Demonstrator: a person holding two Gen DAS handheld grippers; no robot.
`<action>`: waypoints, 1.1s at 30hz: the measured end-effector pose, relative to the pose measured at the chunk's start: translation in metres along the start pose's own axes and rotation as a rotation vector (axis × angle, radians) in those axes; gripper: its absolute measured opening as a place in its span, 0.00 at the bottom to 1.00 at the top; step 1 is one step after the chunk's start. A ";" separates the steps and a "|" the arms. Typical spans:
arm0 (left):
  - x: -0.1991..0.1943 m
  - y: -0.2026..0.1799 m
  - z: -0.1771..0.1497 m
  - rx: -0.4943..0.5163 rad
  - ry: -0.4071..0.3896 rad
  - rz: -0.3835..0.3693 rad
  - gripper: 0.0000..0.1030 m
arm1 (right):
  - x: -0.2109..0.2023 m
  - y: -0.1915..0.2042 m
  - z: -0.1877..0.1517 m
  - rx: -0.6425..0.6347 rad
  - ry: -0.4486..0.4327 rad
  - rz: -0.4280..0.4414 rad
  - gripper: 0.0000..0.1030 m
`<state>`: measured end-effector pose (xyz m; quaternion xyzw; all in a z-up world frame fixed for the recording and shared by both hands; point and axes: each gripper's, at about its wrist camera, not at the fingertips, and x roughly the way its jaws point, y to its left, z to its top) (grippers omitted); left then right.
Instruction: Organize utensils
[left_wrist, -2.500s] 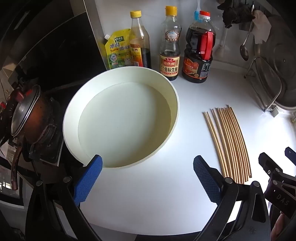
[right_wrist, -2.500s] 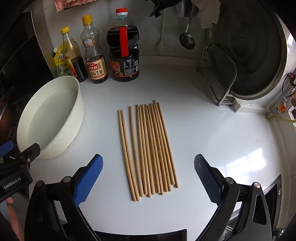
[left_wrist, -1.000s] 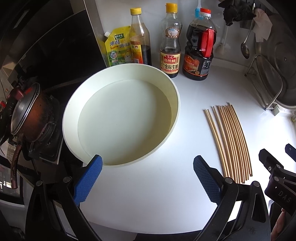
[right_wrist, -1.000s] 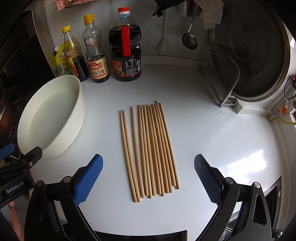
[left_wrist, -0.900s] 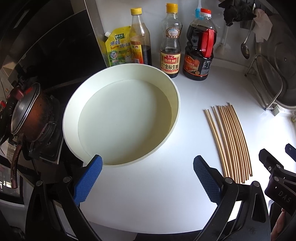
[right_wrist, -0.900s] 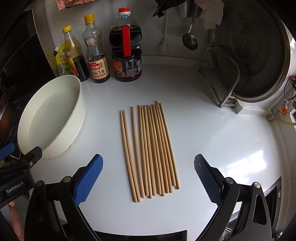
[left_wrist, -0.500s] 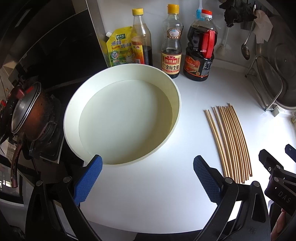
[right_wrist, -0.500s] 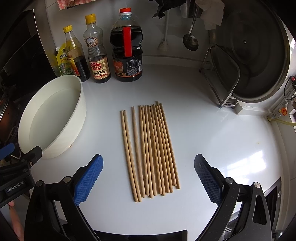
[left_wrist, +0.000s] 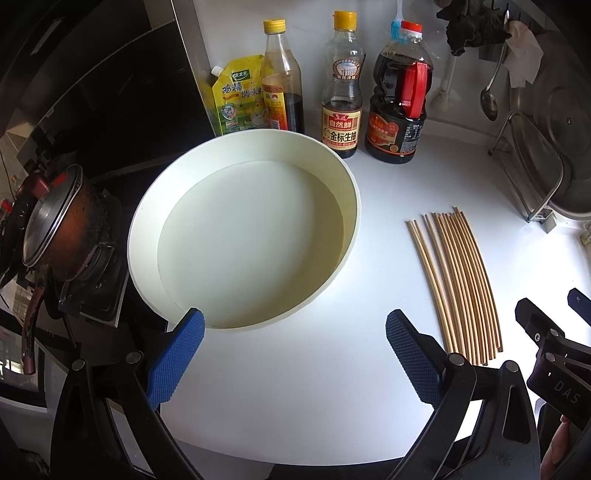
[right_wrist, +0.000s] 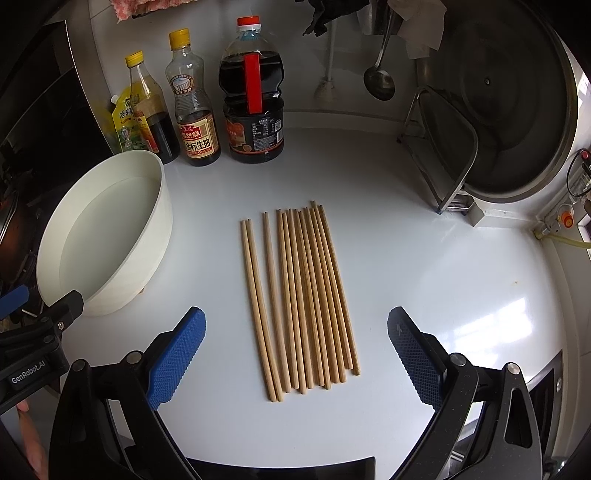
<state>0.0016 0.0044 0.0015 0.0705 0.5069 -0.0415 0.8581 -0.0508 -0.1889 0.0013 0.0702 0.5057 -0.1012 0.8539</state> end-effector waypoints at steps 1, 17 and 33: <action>-0.001 0.000 0.000 0.000 -0.001 0.000 0.94 | 0.000 0.000 0.000 0.001 0.000 0.000 0.92; 0.002 -0.002 0.000 -0.008 -0.001 -0.010 0.94 | 0.003 0.002 0.000 -0.006 0.006 0.015 0.92; 0.015 -0.079 -0.012 0.076 -0.079 -0.136 0.94 | 0.032 -0.084 -0.015 0.017 -0.039 0.066 0.92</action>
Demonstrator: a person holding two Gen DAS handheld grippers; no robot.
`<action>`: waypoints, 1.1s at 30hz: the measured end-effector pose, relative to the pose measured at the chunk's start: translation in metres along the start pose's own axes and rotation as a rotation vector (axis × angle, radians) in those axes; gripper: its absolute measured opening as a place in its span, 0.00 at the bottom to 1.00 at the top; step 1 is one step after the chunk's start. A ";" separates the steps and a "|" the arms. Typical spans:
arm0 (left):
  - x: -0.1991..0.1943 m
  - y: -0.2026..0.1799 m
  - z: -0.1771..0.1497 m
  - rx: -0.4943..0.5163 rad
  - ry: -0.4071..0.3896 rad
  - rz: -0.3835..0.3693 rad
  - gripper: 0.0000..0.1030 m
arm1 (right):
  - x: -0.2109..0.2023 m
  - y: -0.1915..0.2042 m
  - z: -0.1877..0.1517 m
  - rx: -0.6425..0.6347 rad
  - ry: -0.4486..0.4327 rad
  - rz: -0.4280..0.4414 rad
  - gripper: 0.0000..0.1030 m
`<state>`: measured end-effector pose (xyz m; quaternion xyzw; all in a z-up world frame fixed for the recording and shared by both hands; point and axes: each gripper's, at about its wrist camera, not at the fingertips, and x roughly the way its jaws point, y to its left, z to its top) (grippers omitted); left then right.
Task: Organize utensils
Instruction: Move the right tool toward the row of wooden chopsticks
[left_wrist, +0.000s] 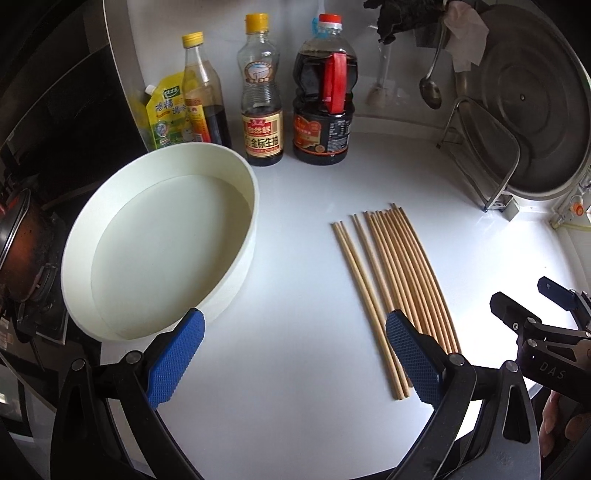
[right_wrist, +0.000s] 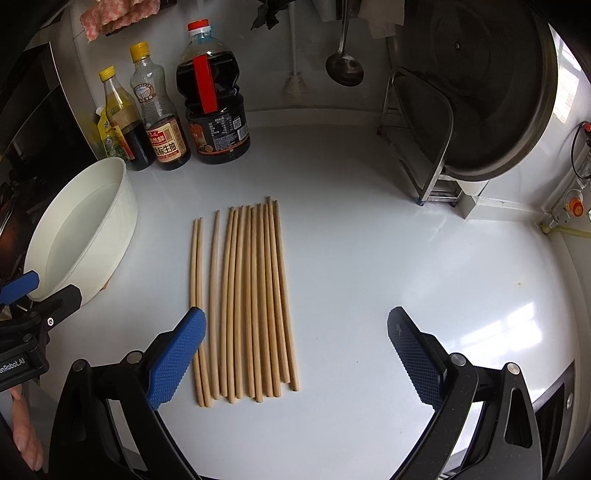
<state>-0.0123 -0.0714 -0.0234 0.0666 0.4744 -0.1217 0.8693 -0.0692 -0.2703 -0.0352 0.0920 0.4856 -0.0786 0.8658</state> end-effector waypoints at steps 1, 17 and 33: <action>0.004 -0.005 0.001 0.000 0.000 -0.005 0.94 | 0.006 -0.007 0.000 0.005 0.009 0.018 0.92; 0.083 -0.043 -0.024 -0.033 0.114 0.039 0.94 | 0.087 -0.032 -0.007 -0.081 0.056 0.000 0.92; 0.107 -0.042 -0.030 -0.070 0.159 0.062 0.94 | 0.108 -0.024 -0.005 -0.154 0.066 -0.049 0.92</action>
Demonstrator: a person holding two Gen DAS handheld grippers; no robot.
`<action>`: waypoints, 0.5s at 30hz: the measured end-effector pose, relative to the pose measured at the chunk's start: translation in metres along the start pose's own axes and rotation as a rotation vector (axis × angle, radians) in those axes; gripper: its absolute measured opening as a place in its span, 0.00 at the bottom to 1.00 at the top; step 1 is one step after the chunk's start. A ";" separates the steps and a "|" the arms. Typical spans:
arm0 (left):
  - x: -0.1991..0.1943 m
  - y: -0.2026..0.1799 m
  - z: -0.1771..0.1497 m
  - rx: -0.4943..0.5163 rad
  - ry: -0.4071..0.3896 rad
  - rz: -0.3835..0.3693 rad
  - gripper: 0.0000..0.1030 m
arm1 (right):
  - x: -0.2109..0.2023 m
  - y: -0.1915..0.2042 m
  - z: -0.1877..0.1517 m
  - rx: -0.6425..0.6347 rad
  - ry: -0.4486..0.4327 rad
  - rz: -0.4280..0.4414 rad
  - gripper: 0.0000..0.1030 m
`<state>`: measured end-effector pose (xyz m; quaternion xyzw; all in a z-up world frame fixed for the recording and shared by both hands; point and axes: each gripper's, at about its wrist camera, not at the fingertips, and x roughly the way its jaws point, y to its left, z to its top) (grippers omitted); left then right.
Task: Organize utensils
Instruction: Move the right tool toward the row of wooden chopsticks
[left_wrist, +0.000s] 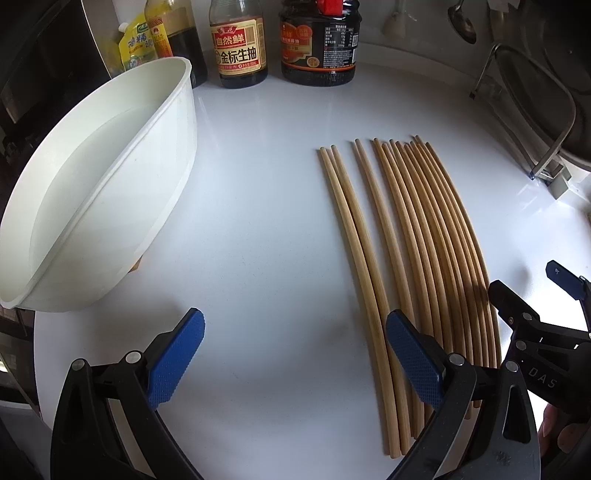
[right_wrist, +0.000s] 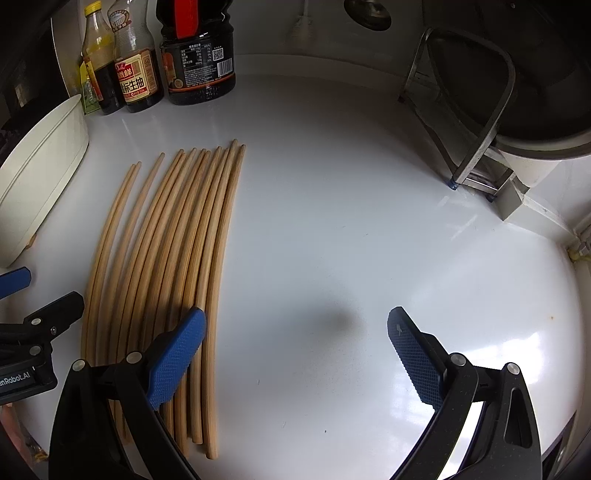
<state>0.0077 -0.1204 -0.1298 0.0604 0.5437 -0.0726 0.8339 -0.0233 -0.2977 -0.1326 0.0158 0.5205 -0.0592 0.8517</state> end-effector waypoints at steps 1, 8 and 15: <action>0.001 0.000 0.000 0.002 0.003 0.002 0.94 | 0.000 0.000 0.000 -0.007 0.000 -0.005 0.92; 0.005 0.001 0.000 0.004 0.007 0.011 0.94 | 0.003 0.001 0.000 -0.005 0.002 -0.011 0.92; 0.005 -0.002 -0.002 0.012 -0.004 0.016 0.94 | 0.005 0.007 -0.002 -0.030 0.001 -0.031 0.92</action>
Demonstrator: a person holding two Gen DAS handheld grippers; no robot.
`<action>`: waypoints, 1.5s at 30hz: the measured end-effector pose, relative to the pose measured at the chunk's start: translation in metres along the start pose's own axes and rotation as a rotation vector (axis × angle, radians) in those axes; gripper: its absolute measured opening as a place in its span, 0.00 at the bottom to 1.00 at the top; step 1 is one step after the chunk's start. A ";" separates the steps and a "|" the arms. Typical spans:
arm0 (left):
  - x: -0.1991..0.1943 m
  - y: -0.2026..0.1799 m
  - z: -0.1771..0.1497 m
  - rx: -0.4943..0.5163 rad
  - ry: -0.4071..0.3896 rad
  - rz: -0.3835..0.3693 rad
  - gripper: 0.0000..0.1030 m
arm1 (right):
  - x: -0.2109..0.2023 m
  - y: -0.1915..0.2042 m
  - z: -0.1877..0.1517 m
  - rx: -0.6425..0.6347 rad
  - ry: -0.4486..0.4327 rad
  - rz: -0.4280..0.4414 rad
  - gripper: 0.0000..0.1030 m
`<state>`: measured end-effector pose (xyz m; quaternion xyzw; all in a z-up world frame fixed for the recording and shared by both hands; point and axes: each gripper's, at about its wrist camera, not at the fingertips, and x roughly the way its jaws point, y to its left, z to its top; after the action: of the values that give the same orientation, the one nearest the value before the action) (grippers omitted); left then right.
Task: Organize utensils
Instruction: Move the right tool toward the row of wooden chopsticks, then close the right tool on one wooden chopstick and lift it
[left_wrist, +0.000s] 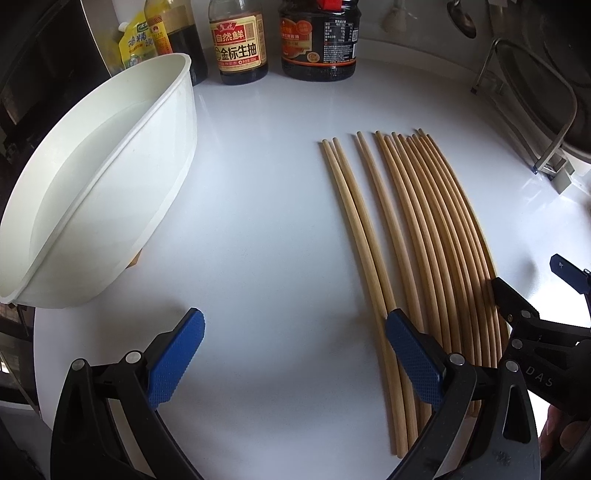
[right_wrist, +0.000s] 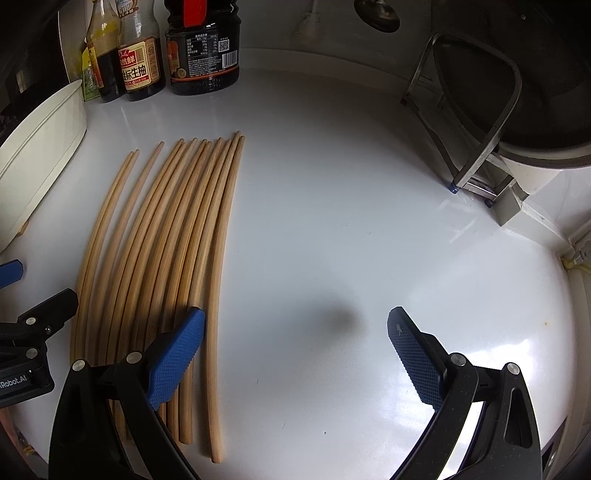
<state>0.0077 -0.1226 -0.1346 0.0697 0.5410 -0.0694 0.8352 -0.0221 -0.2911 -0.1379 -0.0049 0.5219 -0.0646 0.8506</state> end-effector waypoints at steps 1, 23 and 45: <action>0.001 -0.002 0.001 0.008 0.001 0.009 0.94 | 0.000 -0.001 0.000 -0.001 -0.001 -0.002 0.92; 0.002 -0.011 0.009 0.049 -0.010 -0.009 0.66 | -0.004 0.004 -0.001 -0.057 -0.075 0.062 0.60; -0.024 -0.008 0.015 0.091 -0.023 -0.124 0.07 | -0.026 0.001 0.005 0.005 -0.044 0.204 0.06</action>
<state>0.0103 -0.1325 -0.1066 0.0732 0.5311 -0.1462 0.8314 -0.0289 -0.2871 -0.1129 0.0489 0.5008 0.0213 0.8639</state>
